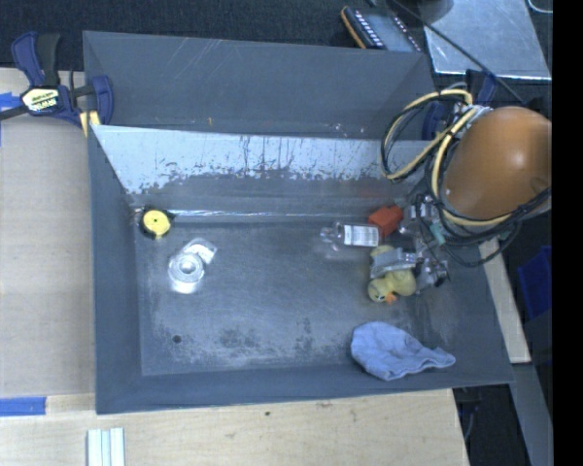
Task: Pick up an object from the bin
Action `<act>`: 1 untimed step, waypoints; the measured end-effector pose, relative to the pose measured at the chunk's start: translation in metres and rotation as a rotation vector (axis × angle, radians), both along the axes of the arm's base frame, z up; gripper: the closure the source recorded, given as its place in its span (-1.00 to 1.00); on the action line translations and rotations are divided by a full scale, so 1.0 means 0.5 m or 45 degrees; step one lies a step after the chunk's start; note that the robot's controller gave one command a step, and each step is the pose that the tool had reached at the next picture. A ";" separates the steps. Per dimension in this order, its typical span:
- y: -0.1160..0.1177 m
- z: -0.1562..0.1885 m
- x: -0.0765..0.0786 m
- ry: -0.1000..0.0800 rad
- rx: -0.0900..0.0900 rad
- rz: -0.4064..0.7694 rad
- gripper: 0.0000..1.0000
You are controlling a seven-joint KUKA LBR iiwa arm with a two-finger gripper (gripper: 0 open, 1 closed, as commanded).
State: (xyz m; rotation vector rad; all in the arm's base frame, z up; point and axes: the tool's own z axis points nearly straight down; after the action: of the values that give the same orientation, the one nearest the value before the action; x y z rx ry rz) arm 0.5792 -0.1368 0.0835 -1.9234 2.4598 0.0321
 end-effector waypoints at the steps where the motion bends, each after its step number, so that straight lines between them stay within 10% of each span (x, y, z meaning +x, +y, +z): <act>1: -0.005 0.041 -0.002 0.005 -0.005 -0.019 1.00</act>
Offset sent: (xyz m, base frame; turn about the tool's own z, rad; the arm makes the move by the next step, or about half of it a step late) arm -0.0001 0.0000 0.0057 0.0000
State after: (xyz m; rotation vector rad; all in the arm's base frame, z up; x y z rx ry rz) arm 0.5780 -0.1394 0.1042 -1.9079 2.4785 0.0310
